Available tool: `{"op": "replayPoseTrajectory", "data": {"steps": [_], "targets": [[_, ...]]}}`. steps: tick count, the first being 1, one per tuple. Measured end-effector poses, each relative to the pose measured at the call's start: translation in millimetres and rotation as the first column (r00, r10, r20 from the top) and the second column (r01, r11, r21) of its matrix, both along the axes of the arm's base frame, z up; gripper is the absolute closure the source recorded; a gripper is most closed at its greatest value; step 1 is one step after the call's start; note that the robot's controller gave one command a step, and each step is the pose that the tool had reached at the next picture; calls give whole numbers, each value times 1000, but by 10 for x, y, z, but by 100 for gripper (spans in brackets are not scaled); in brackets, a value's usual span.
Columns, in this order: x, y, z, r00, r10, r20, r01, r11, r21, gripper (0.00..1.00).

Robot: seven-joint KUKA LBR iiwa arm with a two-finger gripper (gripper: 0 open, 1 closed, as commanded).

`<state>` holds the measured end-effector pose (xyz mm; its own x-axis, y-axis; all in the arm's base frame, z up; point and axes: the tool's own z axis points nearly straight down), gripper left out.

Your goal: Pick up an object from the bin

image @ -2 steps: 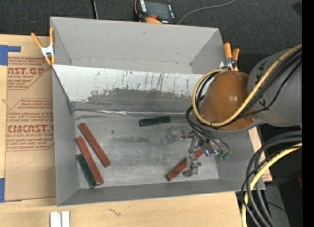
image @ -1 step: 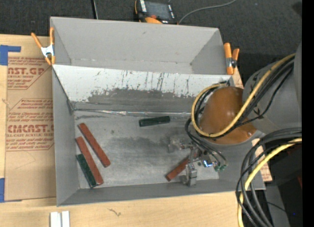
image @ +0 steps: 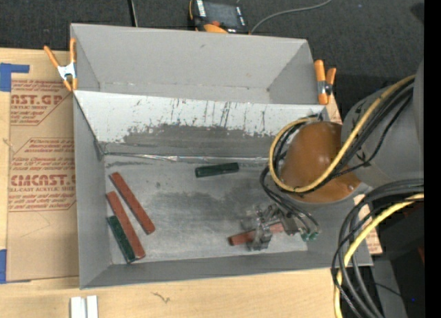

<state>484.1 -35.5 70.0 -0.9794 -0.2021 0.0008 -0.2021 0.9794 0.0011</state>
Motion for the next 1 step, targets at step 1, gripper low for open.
{"op": "replayPoseTrajectory", "data": {"steps": [1], "targets": [[252,54,1488,1000,-15,11,15,1000,-1,100]]}}
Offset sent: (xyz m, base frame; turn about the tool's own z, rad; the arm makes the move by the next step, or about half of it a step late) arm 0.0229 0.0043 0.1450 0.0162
